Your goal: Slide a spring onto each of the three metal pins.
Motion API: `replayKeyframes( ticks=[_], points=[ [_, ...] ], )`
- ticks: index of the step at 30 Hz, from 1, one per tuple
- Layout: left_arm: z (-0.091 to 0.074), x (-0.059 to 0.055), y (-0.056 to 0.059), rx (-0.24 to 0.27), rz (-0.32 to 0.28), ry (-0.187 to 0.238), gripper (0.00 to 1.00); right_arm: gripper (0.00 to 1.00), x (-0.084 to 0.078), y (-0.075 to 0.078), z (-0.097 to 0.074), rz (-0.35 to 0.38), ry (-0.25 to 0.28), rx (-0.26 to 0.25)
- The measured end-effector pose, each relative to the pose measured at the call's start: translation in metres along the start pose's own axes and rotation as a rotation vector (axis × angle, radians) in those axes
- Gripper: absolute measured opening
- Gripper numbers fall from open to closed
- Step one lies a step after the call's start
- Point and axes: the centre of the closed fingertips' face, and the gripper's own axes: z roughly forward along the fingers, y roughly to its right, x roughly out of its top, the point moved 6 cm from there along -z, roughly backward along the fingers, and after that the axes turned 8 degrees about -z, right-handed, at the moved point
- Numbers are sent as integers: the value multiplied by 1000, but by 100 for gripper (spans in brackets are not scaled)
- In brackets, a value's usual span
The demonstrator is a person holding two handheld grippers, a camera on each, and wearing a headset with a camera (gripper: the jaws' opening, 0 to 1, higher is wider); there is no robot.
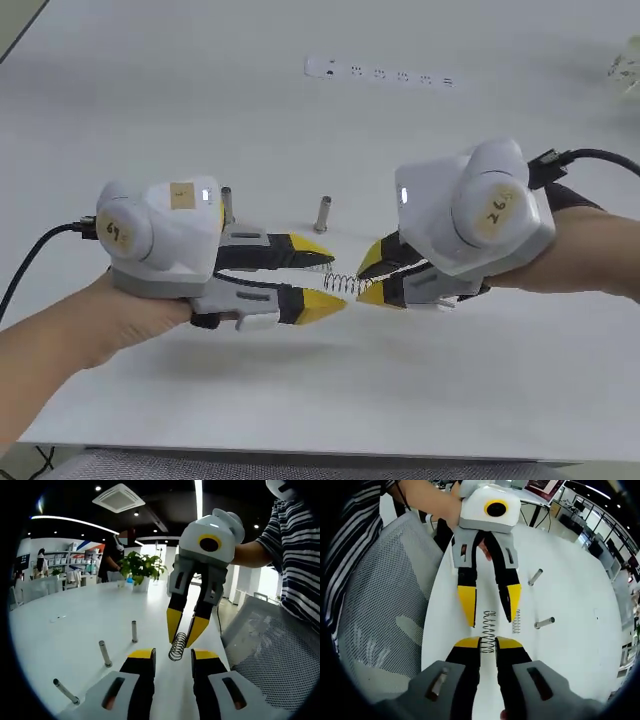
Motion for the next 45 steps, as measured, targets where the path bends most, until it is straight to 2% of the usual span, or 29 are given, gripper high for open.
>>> replayKeyframes(
  ticks=[12, 22, 27, 45],
  points=[
    [9, 3, 5, -55, 22, -15, 12, 13, -1, -2, -3, -3, -8, -2],
    [9, 6, 5, -58, 28, -7, 10, 13, -1, -2, -7, 6, 4, -11],
    [7, 6, 7, -73, 28, -16, 8, 13, 0, -3, -7, -7, 4, -11],
    [3, 6, 11, -108, 12, -29, 7, 16, -5, -6, -10, 65, 71, -27]
  ],
)
